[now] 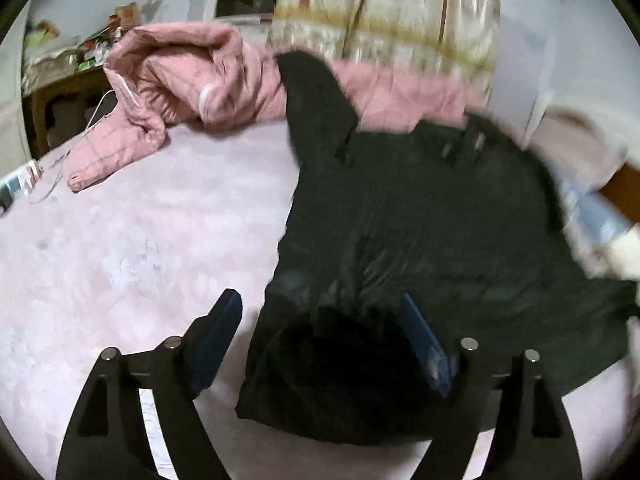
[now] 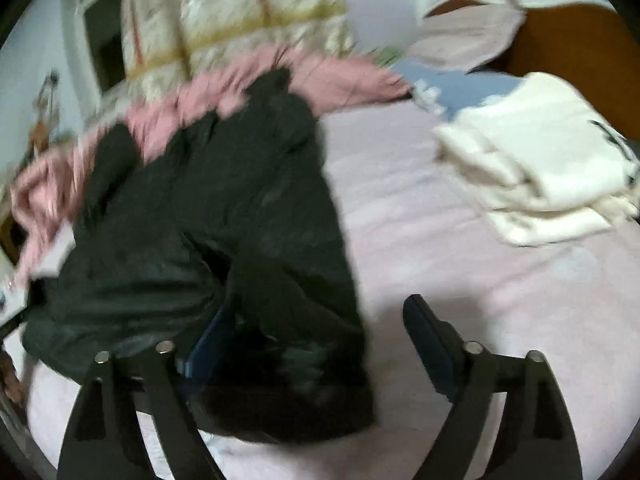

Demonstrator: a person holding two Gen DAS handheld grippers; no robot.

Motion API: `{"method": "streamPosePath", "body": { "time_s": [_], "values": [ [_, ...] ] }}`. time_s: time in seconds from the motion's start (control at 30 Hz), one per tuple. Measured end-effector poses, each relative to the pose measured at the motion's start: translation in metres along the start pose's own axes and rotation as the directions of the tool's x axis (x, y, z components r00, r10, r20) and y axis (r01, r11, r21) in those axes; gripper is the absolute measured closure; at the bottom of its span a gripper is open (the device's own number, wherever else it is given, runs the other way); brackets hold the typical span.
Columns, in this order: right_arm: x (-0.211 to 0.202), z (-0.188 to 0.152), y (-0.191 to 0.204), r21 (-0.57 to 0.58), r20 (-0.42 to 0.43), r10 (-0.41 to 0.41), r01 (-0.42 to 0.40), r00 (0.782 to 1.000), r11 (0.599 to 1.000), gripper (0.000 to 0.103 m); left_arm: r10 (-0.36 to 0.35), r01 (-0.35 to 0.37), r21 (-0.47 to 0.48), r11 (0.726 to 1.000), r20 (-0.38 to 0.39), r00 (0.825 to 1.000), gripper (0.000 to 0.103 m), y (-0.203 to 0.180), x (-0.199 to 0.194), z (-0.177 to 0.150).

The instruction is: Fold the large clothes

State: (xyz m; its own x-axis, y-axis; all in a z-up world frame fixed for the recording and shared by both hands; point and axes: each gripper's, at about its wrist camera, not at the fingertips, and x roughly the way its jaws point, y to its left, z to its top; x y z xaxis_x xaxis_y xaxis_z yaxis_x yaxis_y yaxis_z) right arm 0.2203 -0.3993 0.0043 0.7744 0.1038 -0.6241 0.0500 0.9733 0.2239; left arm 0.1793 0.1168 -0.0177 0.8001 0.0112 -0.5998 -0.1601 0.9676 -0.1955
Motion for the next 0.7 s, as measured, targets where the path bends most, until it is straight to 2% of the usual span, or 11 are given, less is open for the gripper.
{"method": "streamPosePath", "body": {
  "time_s": [0.07,0.13,0.27,0.3,0.33,0.37,0.4,0.43,0.5,0.57,0.7],
  "values": [
    [-0.016,0.000,-0.011,0.024,0.008,0.091,-0.091,0.996,0.996,0.015,-0.091,0.092,-0.010,0.996,0.015,0.996,0.013,0.003,-0.013,0.002],
    [-0.020,-0.001,-0.012,0.005,-0.005,0.158,-0.158,0.987,0.987,0.015,-0.135,0.135,0.031,0.990,-0.009,0.991,0.010,0.000,-0.017,0.000],
    [0.001,-0.008,0.002,-0.080,-0.126,0.168,-0.179,0.978,0.981,0.015,-0.064,0.083,0.121,0.989,-0.156,0.986,0.011,-0.010,0.009,-0.011],
    [0.013,-0.012,0.007,-0.093,-0.172,0.149,-0.167,0.974,0.982,0.015,-0.058,0.082,0.116,0.990,-0.196,0.979,0.017,-0.010,0.020,-0.014],
    [0.024,-0.014,0.010,-0.105,-0.205,0.123,-0.146,0.971,0.984,0.015,-0.065,0.088,0.105,0.991,-0.212,0.975,0.055,-0.009,0.026,-0.016],
    [0.032,-0.017,0.015,-0.115,-0.218,0.095,-0.123,0.971,0.986,0.024,-0.069,0.094,0.106,0.990,-0.219,0.973,0.095,-0.010,0.030,-0.016],
    [0.037,-0.017,0.018,-0.128,-0.211,0.072,-0.100,0.975,0.987,0.068,-0.079,0.104,0.116,0.988,-0.204,0.976,0.096,-0.013,0.031,-0.011],
    [0.039,-0.013,0.022,-0.141,-0.181,0.048,-0.075,0.982,0.987,0.086,-0.075,0.096,0.131,0.987,-0.157,0.985,0.096,-0.017,0.027,-0.006],
    [0.028,-0.007,0.025,-0.124,-0.080,0.061,-0.071,0.995,0.990,0.095,-0.080,0.088,0.163,0.983,-0.060,0.995,0.098,-0.024,0.016,0.006],
    [0.017,0.001,0.027,-0.120,0.007,0.071,-0.070,0.997,0.990,0.095,-0.059,0.056,0.186,0.981,0.010,0.998,0.097,-0.032,0.009,0.016],
    [0.043,0.003,0.031,-0.123,-0.054,0.031,-0.037,0.998,0.992,0.095,-0.003,0.015,0.177,0.984,-0.069,0.998,0.095,-0.031,0.043,0.016]
  ]
}}
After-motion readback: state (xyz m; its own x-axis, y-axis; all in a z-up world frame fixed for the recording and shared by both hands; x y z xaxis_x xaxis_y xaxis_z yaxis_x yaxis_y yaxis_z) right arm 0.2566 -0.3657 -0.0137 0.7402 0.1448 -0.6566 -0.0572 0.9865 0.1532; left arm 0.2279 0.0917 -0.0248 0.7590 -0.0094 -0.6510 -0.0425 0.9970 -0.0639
